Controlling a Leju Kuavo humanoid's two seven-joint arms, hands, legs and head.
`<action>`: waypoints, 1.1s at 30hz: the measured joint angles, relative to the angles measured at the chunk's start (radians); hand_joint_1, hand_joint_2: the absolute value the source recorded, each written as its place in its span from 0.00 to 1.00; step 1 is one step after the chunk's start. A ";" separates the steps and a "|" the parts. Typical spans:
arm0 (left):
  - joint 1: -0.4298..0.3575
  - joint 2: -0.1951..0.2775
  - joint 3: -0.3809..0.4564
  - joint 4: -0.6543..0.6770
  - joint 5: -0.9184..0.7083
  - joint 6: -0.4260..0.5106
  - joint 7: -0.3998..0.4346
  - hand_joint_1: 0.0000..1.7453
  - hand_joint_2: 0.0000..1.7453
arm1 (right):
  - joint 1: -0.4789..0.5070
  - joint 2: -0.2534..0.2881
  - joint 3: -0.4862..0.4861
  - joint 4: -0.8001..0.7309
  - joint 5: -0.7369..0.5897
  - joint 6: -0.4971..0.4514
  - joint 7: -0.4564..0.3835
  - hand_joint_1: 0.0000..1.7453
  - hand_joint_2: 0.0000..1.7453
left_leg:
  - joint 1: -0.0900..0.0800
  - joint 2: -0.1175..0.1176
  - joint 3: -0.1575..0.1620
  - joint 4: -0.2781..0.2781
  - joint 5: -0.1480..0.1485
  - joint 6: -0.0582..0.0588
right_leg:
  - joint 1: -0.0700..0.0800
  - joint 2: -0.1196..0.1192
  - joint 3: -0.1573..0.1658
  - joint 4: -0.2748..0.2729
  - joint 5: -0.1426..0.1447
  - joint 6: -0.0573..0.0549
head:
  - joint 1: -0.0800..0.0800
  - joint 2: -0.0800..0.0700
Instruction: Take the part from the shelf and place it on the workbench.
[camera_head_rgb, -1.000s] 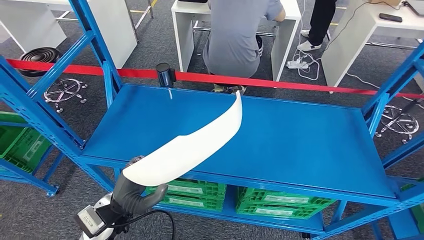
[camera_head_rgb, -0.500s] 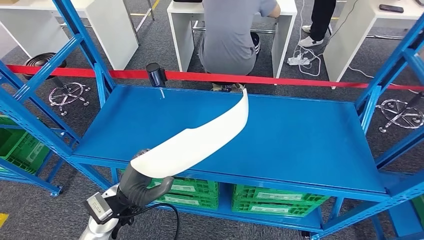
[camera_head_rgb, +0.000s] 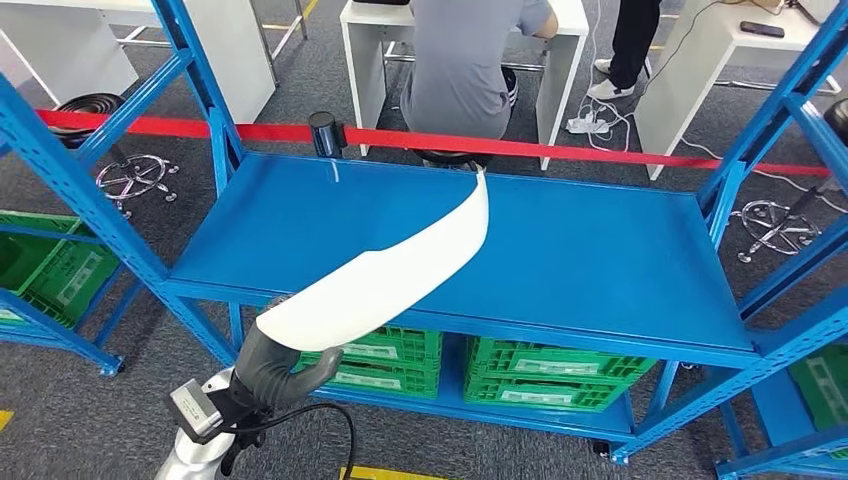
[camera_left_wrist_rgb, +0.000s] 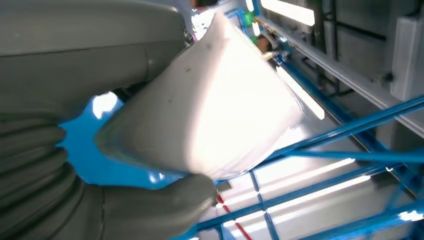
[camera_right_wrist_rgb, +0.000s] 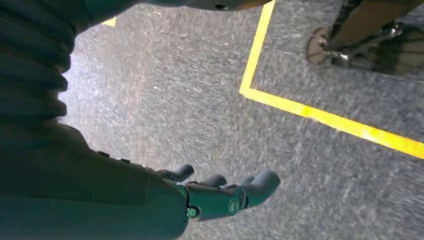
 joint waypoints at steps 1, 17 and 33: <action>0.003 -0.001 0.000 -0.002 0.001 0.003 0.000 1.00 1.00 | 0.000 0.000 0.000 0.000 0.001 0.004 0.002 0.00 1.00 | 0.000 0.000 -0.015 0.000 0.011 0.003 | 0.001 0.000 -0.016 0.062 -0.055 0.003 | 0.004 0.000; 0.051 -0.009 0.047 -0.069 -0.022 0.054 0.000 1.00 1.00 | -0.005 -0.006 -0.007 0.001 -0.006 0.022 -0.008 0.00 1.00 | 0.008 -0.002 -0.184 0.221 -0.078 -0.064 | 0.006 -0.008 0.138 -0.090 -0.013 -0.054 | 0.001 0.000; 0.055 -0.012 0.060 -0.060 -0.001 0.086 -0.020 1.00 1.00 | -0.009 -0.090 0.000 0.008 -0.001 -0.031 0.006 0.00 1.00 | -0.003 -0.001 -0.033 -0.002 0.028 0.013 | 0.001 -0.005 -0.017 0.136 -0.119 0.017 | 0.005 0.000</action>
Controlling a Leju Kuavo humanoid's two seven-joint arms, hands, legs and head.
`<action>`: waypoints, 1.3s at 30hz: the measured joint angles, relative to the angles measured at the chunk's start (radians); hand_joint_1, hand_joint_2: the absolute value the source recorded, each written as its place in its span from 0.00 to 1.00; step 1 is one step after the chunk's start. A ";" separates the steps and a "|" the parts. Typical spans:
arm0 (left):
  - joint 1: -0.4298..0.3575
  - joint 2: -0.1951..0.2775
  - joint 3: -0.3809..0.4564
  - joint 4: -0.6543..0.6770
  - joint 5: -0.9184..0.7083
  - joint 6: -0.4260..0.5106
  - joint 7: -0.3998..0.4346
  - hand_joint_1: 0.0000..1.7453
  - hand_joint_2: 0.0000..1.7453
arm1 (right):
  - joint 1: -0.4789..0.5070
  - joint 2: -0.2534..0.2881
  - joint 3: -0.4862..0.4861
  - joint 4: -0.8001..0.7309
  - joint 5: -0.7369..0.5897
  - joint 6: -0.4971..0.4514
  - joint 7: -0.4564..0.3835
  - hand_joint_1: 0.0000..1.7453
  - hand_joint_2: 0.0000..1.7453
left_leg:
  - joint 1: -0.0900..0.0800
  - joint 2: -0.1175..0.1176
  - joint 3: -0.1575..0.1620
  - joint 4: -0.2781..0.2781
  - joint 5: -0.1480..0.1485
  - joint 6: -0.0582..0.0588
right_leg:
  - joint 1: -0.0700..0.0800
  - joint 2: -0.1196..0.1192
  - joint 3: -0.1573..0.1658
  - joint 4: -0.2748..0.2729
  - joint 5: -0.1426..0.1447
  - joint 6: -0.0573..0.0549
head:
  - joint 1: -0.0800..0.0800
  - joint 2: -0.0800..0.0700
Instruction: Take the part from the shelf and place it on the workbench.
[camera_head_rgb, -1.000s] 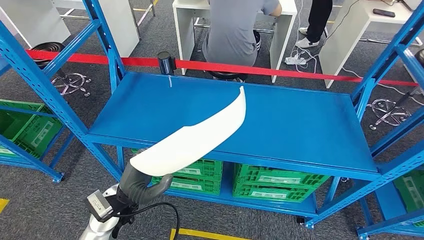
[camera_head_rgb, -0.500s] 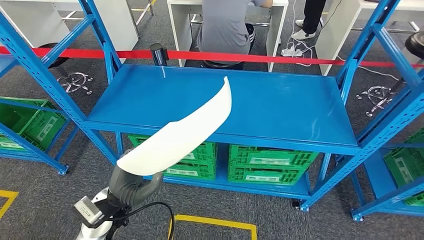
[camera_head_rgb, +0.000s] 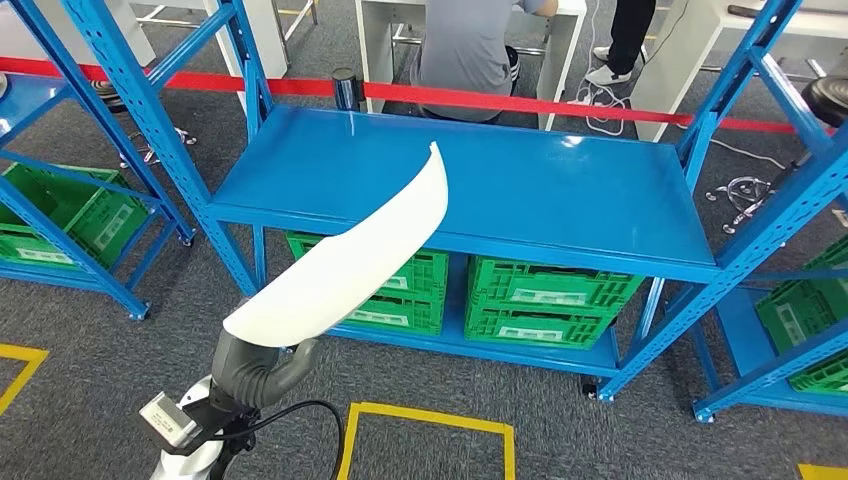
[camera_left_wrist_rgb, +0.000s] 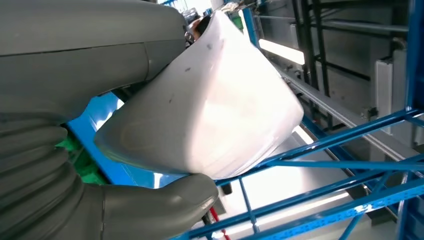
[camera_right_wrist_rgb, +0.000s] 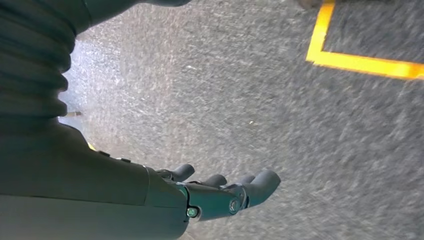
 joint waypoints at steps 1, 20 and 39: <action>-0.001 0.000 0.000 0.006 0.004 -0.001 0.000 1.00 1.00 | -0.001 -0.004 0.001 0.000 -0.003 -0.005 0.002 0.00 1.00 | -0.001 0.001 -0.018 0.003 0.013 0.000 | 0.000 0.000 -0.002 0.047 -0.007 0.001 | 0.002 0.000; -0.012 0.008 -0.004 0.031 0.020 0.034 -0.004 1.00 1.00 | -0.037 -0.043 0.007 0.003 0.055 -0.009 0.024 0.00 1.00 | 0.011 -0.001 -0.034 0.194 -0.049 -0.064 | 0.007 -0.010 0.088 -0.239 0.170 -0.053 | -0.013 0.000; -0.007 0.014 -0.004 0.053 -0.003 0.026 -0.006 1.00 1.00 | -0.016 -0.003 0.005 0.002 0.001 0.031 0.005 0.00 1.00 | -0.007 0.100 -0.043 0.023 0.018 -0.022 | 0.018 -0.069 0.217 -0.240 0.063 -0.029 | 0.020 0.000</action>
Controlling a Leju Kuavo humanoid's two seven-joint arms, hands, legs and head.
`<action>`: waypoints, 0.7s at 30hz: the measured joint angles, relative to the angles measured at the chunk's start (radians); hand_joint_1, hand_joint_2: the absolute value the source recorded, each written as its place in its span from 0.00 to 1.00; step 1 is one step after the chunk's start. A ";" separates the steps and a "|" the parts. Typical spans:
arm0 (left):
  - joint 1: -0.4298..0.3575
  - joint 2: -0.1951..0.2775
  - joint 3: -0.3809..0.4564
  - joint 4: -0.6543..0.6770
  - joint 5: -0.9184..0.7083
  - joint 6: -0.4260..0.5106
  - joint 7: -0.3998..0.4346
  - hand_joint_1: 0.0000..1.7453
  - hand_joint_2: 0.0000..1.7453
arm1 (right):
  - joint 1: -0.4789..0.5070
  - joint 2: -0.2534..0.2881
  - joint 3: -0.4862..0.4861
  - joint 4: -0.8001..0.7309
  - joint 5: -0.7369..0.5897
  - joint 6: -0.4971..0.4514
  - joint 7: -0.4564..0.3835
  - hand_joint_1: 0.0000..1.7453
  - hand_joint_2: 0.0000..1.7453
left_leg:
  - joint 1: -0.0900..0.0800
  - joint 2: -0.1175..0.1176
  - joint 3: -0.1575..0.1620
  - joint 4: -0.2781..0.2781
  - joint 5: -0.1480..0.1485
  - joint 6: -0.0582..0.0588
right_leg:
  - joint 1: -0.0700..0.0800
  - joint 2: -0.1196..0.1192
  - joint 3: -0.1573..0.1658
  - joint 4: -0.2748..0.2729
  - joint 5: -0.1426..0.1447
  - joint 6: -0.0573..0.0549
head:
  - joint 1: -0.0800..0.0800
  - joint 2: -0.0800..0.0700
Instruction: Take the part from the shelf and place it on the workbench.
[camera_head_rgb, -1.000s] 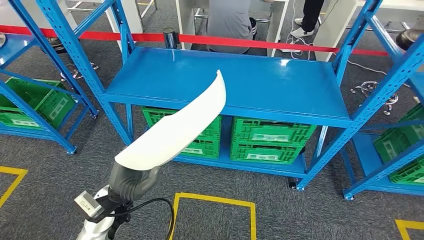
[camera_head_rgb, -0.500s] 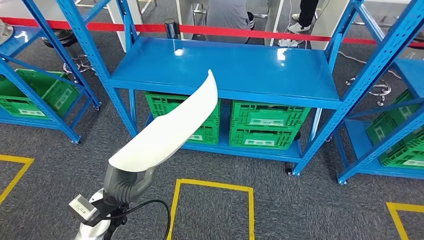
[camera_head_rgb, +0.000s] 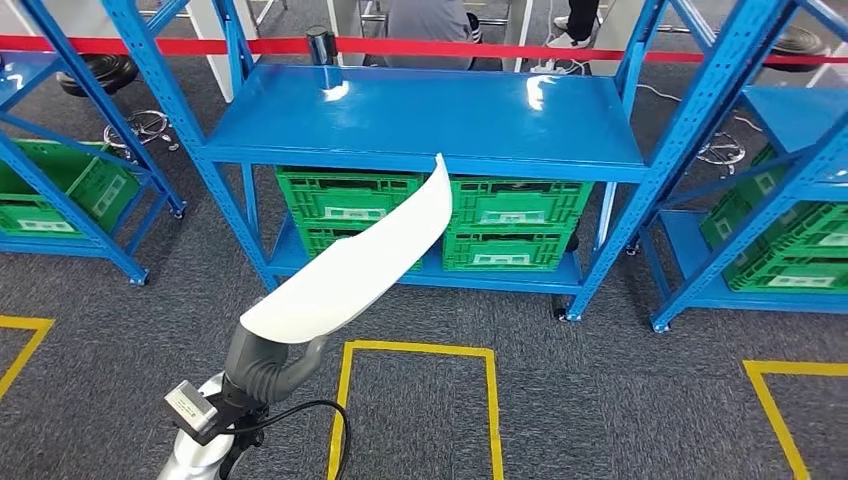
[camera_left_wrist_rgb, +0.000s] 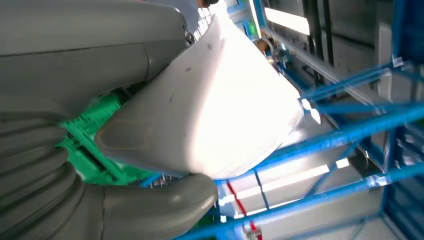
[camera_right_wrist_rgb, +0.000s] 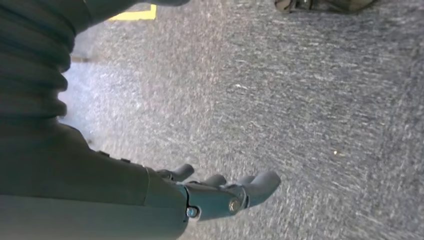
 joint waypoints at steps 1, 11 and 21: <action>-0.002 0.001 0.000 0.000 0.000 -0.002 0.000 1.00 1.00 | 0.001 0.001 0.000 0.000 -0.006 0.002 0.002 0.00 1.00 | 0.000 0.009 -0.001 0.000 0.002 -0.006 | -0.001 0.010 -0.004 -0.004 0.001 -0.010 | -0.001 0.000; -0.079 0.006 -0.003 0.041 0.001 -0.017 0.000 1.00 1.00 | 0.004 0.012 -0.027 0.000 -0.063 -0.010 -0.039 0.00 1.00 | 0.008 -0.115 -0.030 0.163 -0.078 -0.022 | -0.005 0.122 -0.054 0.001 0.047 -0.034 | -0.020 0.000; -0.087 0.003 -0.004 0.045 0.005 0.003 -0.002 1.00 1.00 | -0.010 0.021 -0.032 0.000 -0.048 -0.021 -0.055 0.00 1.00 | 0.015 -0.108 0.059 -0.030 -0.031 0.012 | -0.010 0.096 -0.160 0.166 -0.023 0.022 | -0.014 0.000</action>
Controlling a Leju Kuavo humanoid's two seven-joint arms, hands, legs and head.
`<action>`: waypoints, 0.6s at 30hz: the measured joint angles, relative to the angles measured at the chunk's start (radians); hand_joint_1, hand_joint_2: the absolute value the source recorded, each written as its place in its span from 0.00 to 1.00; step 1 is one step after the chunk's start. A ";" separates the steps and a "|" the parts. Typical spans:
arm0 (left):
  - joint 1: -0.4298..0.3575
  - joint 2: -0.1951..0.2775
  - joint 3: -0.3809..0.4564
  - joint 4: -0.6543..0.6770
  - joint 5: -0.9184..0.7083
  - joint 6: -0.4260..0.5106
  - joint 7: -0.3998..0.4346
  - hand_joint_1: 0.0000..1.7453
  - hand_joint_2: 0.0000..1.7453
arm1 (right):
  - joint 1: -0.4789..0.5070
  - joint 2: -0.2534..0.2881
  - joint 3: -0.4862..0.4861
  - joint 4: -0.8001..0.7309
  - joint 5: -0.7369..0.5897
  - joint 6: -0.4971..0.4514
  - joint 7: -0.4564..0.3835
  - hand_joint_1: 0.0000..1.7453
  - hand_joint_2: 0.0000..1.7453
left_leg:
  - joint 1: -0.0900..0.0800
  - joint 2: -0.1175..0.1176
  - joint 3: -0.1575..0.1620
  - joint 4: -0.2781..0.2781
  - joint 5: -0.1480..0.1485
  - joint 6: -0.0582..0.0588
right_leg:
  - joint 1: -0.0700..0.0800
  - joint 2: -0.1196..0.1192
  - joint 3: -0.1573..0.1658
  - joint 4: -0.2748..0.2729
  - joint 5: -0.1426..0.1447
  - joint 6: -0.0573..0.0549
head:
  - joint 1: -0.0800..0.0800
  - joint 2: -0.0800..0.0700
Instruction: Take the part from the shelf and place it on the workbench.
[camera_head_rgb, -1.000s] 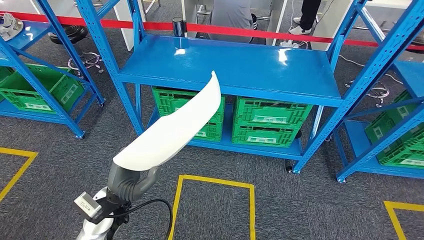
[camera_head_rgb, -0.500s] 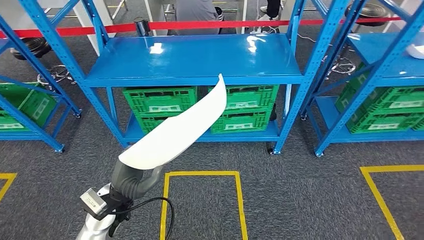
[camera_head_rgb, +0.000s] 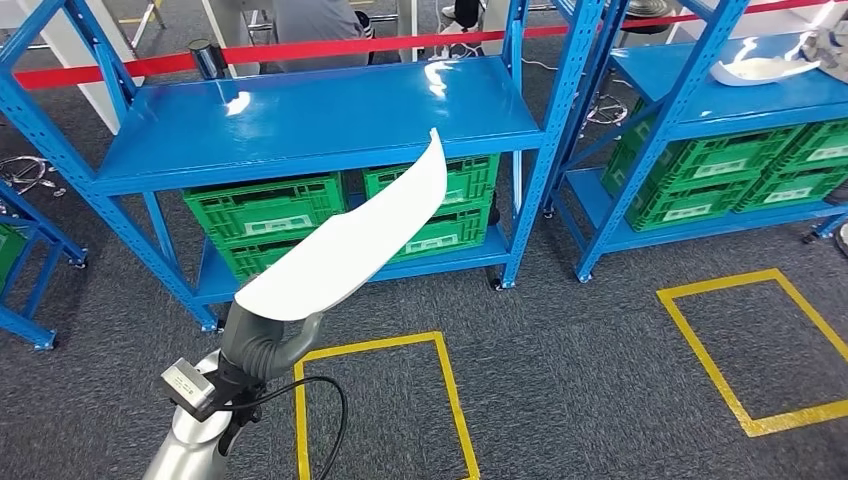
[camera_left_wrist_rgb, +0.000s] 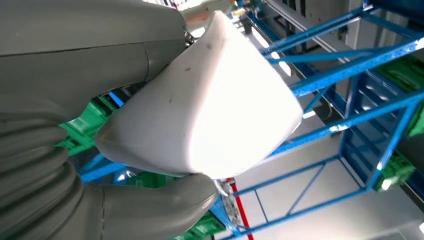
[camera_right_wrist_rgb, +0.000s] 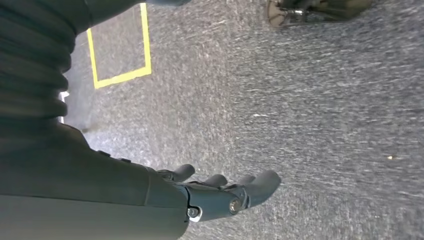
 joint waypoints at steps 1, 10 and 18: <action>0.005 0.000 0.000 -0.002 0.002 0.002 0.000 1.00 1.00 | -0.002 0.000 0.000 0.000 0.001 0.002 0.001 0.00 1.00 | 0.000 0.014 -0.001 0.001 0.000 0.001 | -0.002 -0.008 -0.032 0.066 -0.027 0.005 | 0.002 0.000; 0.022 0.004 0.000 -0.033 0.018 0.008 0.000 1.00 1.00 | -0.005 -0.001 0.000 0.000 -0.010 0.014 0.000 0.00 1.00 | -0.010 0.103 -0.003 0.024 -0.020 -0.027 | 0.001 -0.075 0.079 -0.150 0.077 -0.021 | 0.010 0.000; 0.047 0.019 0.000 -0.058 0.017 0.021 0.000 1.00 1.00 | -0.007 -0.001 0.000 0.000 -0.010 0.019 0.001 0.00 1.00 | -0.001 0.012 -0.135 0.313 -0.152 -0.052 | -0.004 0.007 0.073 -0.154 0.087 -0.049 | -0.007 0.000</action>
